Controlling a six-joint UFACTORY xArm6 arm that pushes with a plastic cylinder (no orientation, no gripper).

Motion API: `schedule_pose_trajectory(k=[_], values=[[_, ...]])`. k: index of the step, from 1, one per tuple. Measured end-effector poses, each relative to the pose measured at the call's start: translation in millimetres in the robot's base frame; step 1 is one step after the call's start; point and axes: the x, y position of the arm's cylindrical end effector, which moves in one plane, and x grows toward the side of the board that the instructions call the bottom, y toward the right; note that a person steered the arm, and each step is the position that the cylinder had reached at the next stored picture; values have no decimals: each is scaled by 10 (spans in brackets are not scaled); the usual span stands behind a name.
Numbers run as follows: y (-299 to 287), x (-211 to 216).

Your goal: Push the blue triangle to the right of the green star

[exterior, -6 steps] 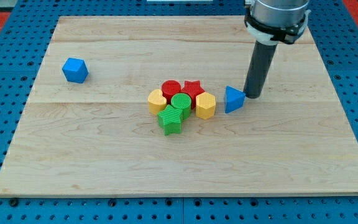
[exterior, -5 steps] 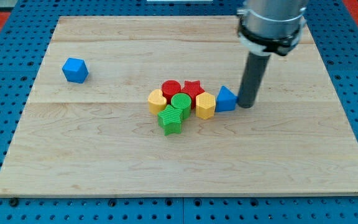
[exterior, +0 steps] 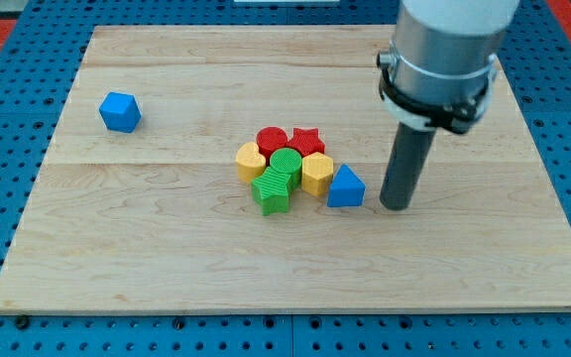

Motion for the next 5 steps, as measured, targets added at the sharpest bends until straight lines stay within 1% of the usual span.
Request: schedule_pose_trajectory(k=[1, 2, 3, 4, 5], values=[[-233, 53], [284, -81], [-20, -310], [-562, -80], [-771, 54]])
